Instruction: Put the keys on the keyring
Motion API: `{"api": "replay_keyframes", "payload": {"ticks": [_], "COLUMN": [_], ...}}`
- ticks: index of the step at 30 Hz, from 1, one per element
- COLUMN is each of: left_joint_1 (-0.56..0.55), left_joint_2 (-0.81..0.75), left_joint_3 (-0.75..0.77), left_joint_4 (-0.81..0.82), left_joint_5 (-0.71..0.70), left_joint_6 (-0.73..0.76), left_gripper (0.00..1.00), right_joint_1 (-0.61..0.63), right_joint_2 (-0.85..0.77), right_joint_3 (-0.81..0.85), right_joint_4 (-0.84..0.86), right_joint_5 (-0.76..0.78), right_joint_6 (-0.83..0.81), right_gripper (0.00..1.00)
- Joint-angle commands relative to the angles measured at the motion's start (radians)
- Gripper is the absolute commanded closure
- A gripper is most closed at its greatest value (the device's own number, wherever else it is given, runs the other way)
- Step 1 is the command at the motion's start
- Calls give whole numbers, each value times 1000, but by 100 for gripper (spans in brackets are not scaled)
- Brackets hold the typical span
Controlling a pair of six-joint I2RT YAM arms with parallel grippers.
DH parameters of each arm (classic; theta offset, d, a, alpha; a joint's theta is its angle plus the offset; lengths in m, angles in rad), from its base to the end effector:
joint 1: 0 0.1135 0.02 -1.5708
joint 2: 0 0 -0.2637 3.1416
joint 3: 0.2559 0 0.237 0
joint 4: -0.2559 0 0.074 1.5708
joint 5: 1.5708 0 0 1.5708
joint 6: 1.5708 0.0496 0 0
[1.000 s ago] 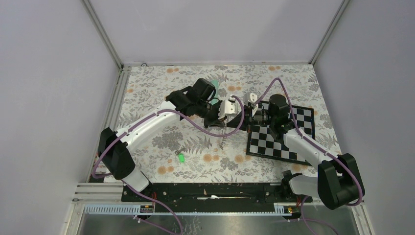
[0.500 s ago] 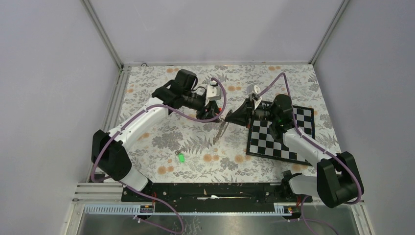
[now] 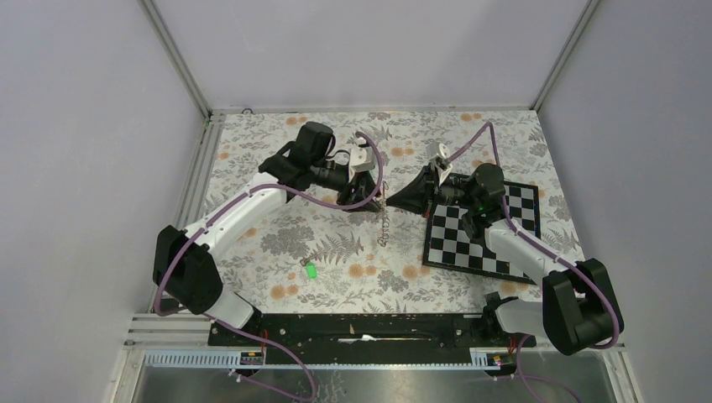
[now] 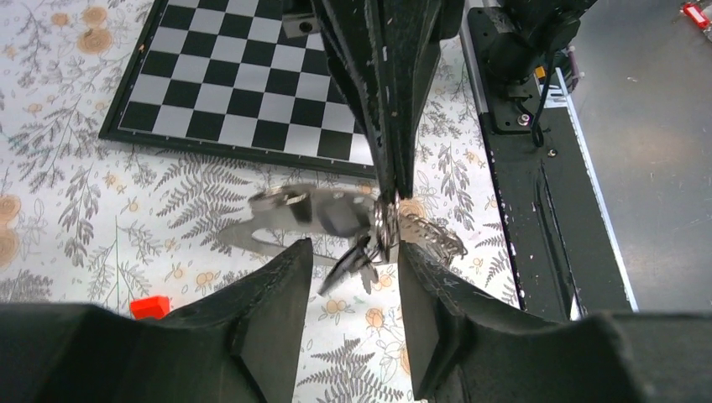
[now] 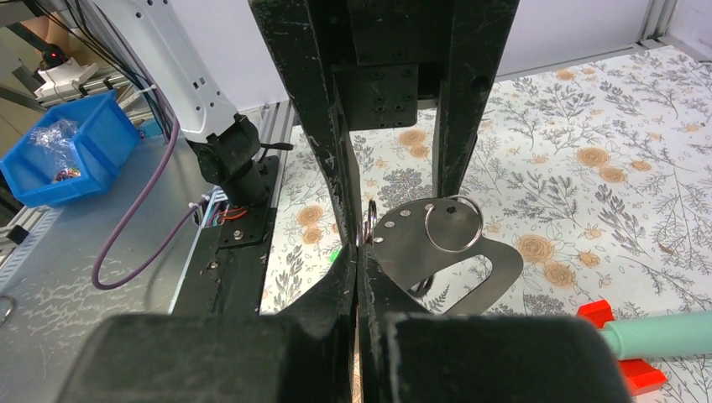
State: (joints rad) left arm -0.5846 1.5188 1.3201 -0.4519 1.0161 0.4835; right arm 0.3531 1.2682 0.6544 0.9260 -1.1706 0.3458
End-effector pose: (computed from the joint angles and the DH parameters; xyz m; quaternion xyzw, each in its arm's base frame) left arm 0.2457 -0.2132 0.3298 0.5844 0.5639 -0.4549 0.3654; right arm 0.2209 0.1301 0.3109 -0.4484 0.4890 0.5362 0.5218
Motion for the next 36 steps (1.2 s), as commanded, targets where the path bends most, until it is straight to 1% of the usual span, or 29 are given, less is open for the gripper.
{"api": "replay_keyframes", "payload": {"ticks": [1, 4, 8, 11, 13, 15, 20, 27, 31, 36], "left_joint_1": [39, 69, 88, 88, 88, 85, 62, 39, 22, 12], "left_joint_2": [-73, -100, -143, -171, -177, -171, -130, -105, -94, -55], "left_joint_3": [-28, -39, -38, -41, -40, -38, -18, -17, -20, 12], "left_joint_4": [68, 46, -40, -89, -96, -97, -97, -97, -97, -99], "left_joint_5": [-26, -60, -92, -64, -14, 36, 106, 134, 123, 80], "left_joint_6": [-9, 16, 101, 141, 142, 143, 144, 155, 168, 156], "left_gripper": [51, 47, 43, 41, 40, 42, 50, 58, 58, 59], "right_joint_1": [-6, -8, -9, -9, -9, -10, -9, -9, -9, -9], "right_joint_2": [-3, -2, 6, 12, 19, 25, 27, 27, 28, 29], "right_joint_3": [-5, -13, -14, -15, -15, -14, -12, -13, -11, -13], "right_joint_4": [62, 60, 38, 17, 17, 18, 22, 20, 20, 19], "right_joint_5": [-6, 0, 19, 26, 28, 28, 28, 28, 28, 27], "right_joint_6": [9, 10, 0, -15, -19, -16, -11, -10, -10, -10], "right_gripper": [100, 100, 100, 100, 100, 100, 100, 100, 100, 100]}}
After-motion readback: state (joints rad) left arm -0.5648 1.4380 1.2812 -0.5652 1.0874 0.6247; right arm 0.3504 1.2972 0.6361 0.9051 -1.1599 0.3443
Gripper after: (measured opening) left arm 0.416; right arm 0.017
